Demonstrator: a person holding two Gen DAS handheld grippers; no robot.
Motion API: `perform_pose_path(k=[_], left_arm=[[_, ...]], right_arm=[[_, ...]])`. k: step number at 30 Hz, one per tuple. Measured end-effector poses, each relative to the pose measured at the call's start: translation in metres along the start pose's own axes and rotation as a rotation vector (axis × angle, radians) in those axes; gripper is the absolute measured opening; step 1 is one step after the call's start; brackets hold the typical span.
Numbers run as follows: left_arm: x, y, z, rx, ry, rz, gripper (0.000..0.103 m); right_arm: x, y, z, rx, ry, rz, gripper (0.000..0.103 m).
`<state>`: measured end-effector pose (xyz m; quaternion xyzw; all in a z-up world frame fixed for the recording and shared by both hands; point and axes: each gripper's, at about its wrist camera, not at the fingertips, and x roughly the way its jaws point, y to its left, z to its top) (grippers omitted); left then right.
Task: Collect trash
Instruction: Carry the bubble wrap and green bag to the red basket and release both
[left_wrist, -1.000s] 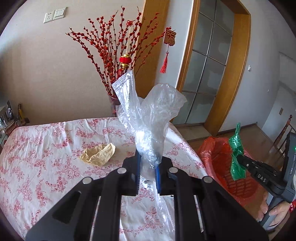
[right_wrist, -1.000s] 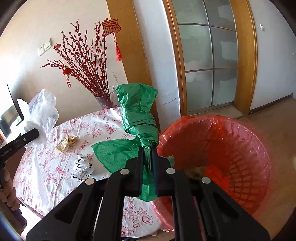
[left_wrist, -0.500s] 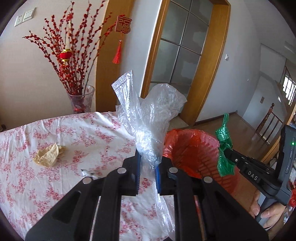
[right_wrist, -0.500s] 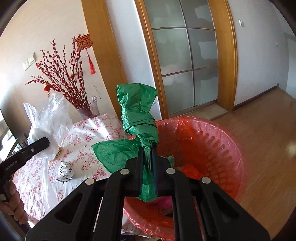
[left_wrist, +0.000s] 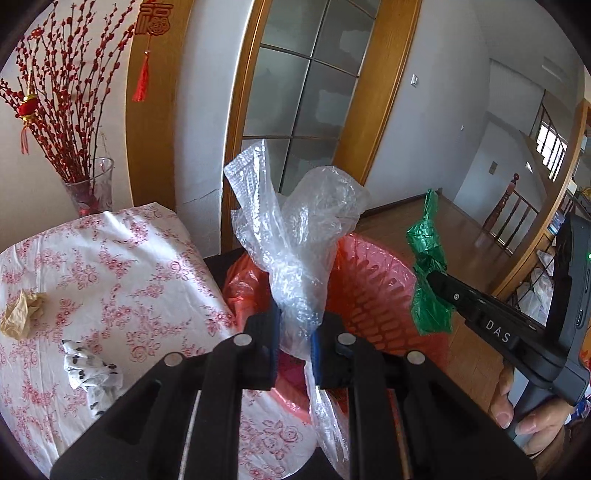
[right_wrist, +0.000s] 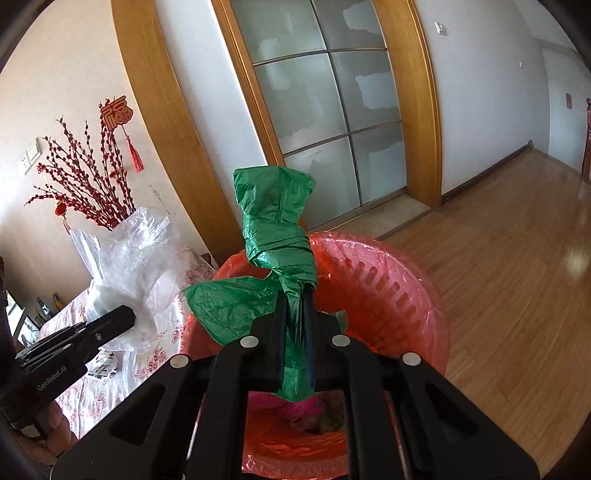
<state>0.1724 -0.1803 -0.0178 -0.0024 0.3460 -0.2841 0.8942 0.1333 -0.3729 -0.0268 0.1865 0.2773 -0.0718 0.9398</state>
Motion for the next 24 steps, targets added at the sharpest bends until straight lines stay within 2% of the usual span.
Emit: perform_pose_path(k=[8,10,12,14,15,19,24], left_arm=[[0.039,-0.018,0.002,0.012,0.042,-0.023,0.017],[0.046,-0.018,0.001,0.008,0.048,-0.012,0.023],[0.052,-0.015,0.001,-0.002,0.056,-0.004,0.037],[0.054,-0.012,-0.001,-0.007,0.057,0.004,0.043],[0.054,-0.01,-0.002,-0.007,0.058,0.01,0.046],[0.047,0.001,-0.007,-0.019,0.048,0.043,0.052],[0.022,0.019,-0.011,-0.05,-0.002,0.107,0.059]], right_arm=[[0.008,-0.016,0.003,0.03,0.01,-0.023,0.009],[0.01,-0.019,0.003,0.036,0.01,-0.029,0.011],[0.013,-0.023,0.003,0.045,0.017,-0.033,0.018],[0.014,-0.026,0.001,0.055,0.016,-0.033,0.034],[0.013,-0.027,0.0,0.056,0.014,-0.035,0.036],[0.012,-0.029,-0.004,0.054,0.014,-0.043,0.038],[0.011,-0.02,-0.006,0.025,0.01,-0.05,0.038]])
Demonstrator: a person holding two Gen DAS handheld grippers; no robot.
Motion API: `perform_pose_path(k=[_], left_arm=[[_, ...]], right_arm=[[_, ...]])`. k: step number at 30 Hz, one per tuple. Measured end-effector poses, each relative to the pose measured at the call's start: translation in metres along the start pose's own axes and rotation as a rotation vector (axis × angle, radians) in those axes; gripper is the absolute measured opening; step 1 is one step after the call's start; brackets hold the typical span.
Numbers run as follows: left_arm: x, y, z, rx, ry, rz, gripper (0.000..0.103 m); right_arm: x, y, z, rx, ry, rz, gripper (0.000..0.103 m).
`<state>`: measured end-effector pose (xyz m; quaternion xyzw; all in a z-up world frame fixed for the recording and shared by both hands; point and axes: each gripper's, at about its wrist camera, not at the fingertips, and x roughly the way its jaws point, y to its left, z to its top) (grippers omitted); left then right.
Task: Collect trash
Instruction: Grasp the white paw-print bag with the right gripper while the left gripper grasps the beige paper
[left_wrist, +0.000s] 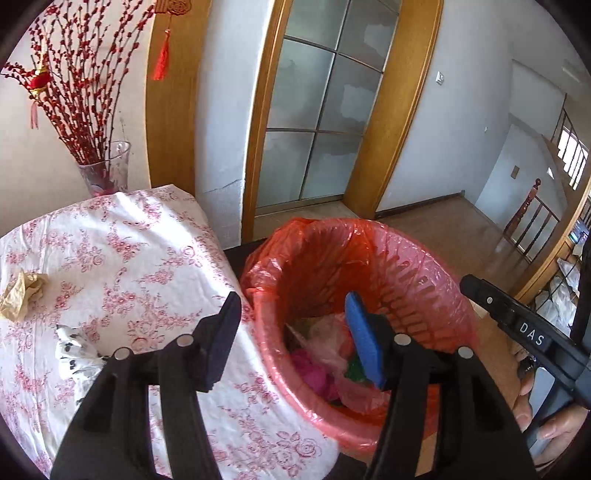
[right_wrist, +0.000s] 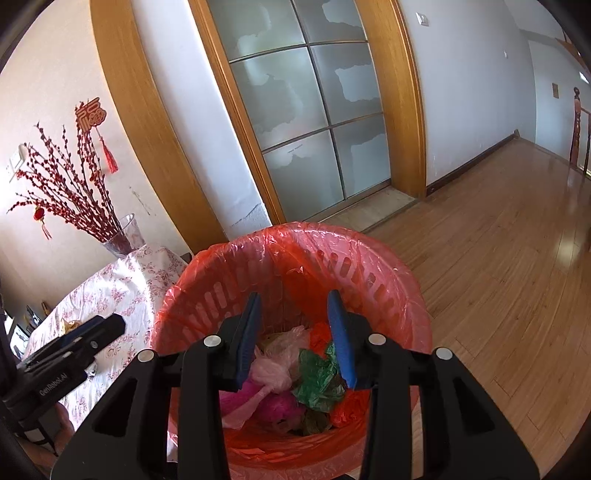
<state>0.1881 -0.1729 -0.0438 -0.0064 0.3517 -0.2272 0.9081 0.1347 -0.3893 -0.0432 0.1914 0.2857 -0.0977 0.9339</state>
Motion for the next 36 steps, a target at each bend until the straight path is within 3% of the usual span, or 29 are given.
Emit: perform_pose_path(k=[10,16,25,31,36], left_arm=[[-0.06,0.079,-0.012,-0.103,-0.076,0.139,0.064],[-0.095,0.145,-0.029,-0.161,-0.089,0.283,0.064],[-0.141,0.239,-0.045,-0.27,-0.098,0.457,0.064],[-0.154,0.273,-0.043,-0.288,-0.094,0.505,0.064],[-0.144,0.286,-0.038,-0.285,-0.069,0.492,0.064]], right_arm=[[-0.006,0.06,-0.008,-0.139,0.005,0.085,0.038],[0.001,0.122,-0.023,-0.252,0.036,0.167,0.043],[0.028,0.22,-0.056,-0.362,0.156,0.355,0.043],[0.053,0.275,-0.084,-0.475,0.224,0.371,0.043],[0.081,0.288,-0.101,-0.515,0.289,0.331,0.042]])
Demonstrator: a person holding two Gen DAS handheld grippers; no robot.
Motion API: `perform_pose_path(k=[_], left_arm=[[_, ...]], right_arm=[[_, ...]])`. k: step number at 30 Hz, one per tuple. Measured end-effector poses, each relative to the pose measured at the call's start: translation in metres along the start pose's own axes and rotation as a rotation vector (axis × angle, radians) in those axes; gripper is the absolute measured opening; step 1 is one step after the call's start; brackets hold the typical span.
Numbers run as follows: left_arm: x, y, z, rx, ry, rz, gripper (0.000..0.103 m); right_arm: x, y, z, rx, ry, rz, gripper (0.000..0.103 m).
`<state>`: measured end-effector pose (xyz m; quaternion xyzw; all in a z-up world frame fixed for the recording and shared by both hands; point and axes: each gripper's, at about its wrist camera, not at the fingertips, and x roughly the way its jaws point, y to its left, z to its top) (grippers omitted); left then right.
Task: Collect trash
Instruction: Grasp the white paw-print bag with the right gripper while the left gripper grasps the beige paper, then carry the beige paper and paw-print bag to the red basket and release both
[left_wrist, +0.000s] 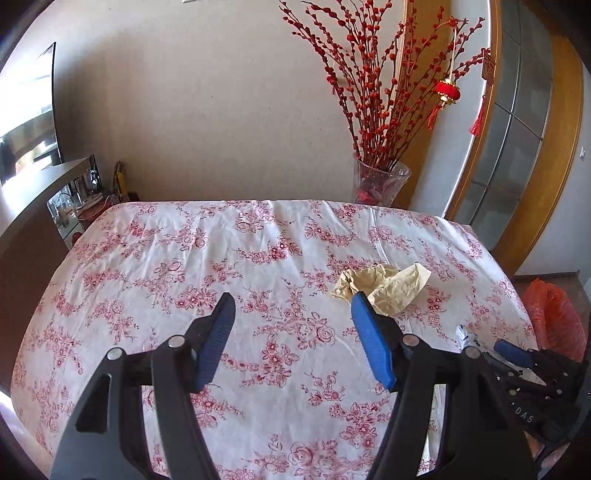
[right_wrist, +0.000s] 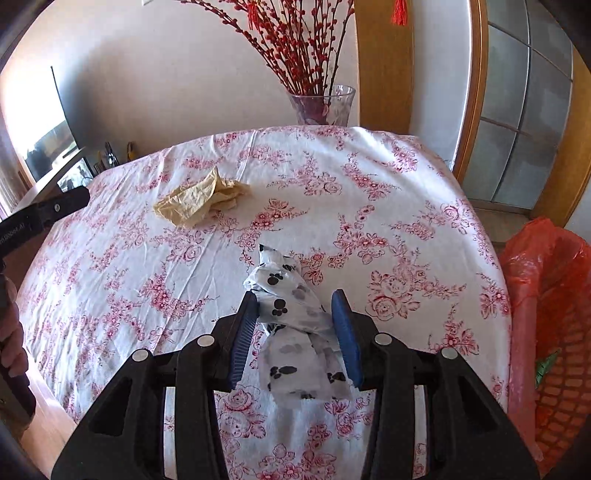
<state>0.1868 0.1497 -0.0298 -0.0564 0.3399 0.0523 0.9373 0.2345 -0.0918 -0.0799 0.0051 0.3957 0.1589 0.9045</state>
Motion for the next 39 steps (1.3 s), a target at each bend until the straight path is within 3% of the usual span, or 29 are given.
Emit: perform_pose_path(k=[2,8,17,19,22,24,26,39], left_arm=[[0.006,-0.005,0.003,0.018,0.007,-0.016,0.064],[0.033,-0.036,0.011,0.088,0.035,-0.069,0.065],[0.081,-0.076,0.01,0.191,0.125,-0.092,0.064],[0.09,-0.083,0.008,0.212,0.148,-0.091,0.057],[0.103,-0.089,0.004,0.228,0.192,-0.091,0.035],[0.104,-0.092,0.001,0.248,0.177,-0.069,0.019],[0.101,-0.089,0.002,0.233,0.182,-0.089,0.009],[0.039,-0.107,0.003,0.191,0.108,-0.193,0.006]], right_arm=[[0.002,0.0,-0.002,-0.011,0.011,0.001,0.031],[-0.006,-0.004,-0.006,-0.018,0.027,0.008,0.016],[-0.031,-0.033,-0.018,0.067,-0.009,-0.008,0.013],[-0.033,-0.038,-0.02,0.082,-0.007,-0.006,0.013],[-0.034,-0.044,-0.023,0.096,-0.004,-0.004,0.013],[-0.035,-0.045,-0.025,0.101,-0.005,-0.004,0.013],[-0.038,-0.047,-0.026,0.109,-0.014,-0.005,0.013],[-0.092,-0.074,-0.02,0.175,-0.139,-0.024,0.013]])
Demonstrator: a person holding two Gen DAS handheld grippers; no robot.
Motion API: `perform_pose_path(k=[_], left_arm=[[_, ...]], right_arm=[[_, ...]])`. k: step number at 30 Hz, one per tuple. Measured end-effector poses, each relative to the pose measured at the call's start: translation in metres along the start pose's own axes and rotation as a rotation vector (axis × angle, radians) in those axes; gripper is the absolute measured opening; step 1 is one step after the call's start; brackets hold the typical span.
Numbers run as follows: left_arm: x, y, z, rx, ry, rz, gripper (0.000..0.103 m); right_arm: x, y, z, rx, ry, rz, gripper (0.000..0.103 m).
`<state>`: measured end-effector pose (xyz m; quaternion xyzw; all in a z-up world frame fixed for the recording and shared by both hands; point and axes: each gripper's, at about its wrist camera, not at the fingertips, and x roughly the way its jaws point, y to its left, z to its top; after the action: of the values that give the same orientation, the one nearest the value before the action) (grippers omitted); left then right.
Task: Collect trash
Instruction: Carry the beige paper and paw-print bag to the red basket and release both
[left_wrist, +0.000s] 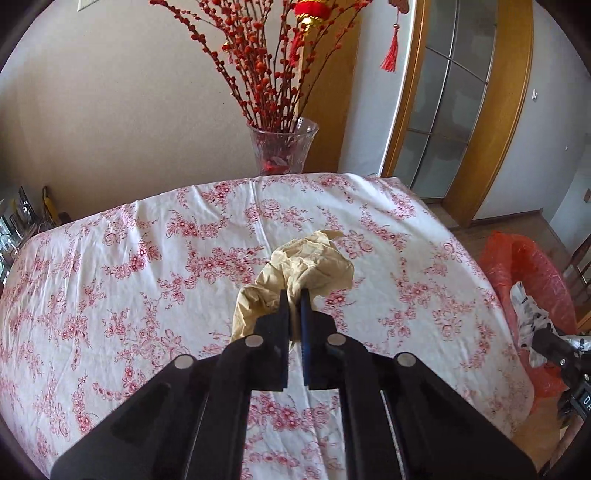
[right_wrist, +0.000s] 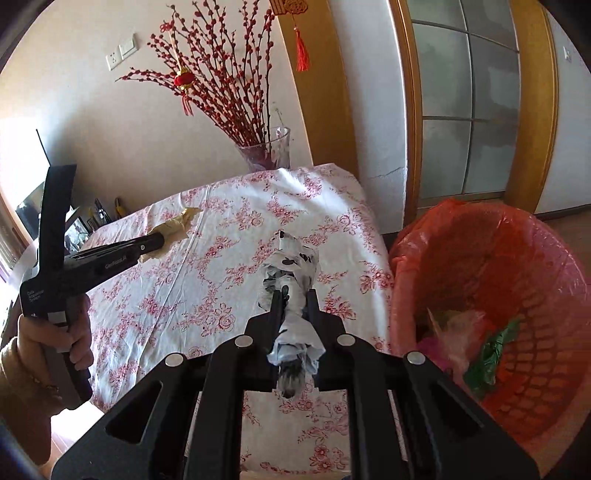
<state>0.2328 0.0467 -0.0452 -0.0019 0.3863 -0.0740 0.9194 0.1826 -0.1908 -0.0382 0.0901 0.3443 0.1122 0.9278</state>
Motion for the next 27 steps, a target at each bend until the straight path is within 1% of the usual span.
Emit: perform_pose_path(k=[4,9,15,27], left_arm=[[-0.016,-0.025,0.001,0.022,-0.022,-0.04,0.006],[-0.024,-0.06,0.003,0.062,-0.04,-0.097,0.006],[-0.031,-0.1,0.002,0.103,-0.047,-0.16,0.006],[-0.035,-0.162,-0.004,0.156,-0.037,-0.267,0.006]], right_arm=[[-0.018,-0.017,0.001,0.026,-0.036,-0.024,0.013],[-0.036,-0.038,0.003,0.067,-0.076,-0.065,0.013],[-0.056,-0.063,0.001,0.117,-0.117,-0.108,0.013],[-0.086,-0.108,-0.004,0.204,-0.184,-0.188,0.013]])
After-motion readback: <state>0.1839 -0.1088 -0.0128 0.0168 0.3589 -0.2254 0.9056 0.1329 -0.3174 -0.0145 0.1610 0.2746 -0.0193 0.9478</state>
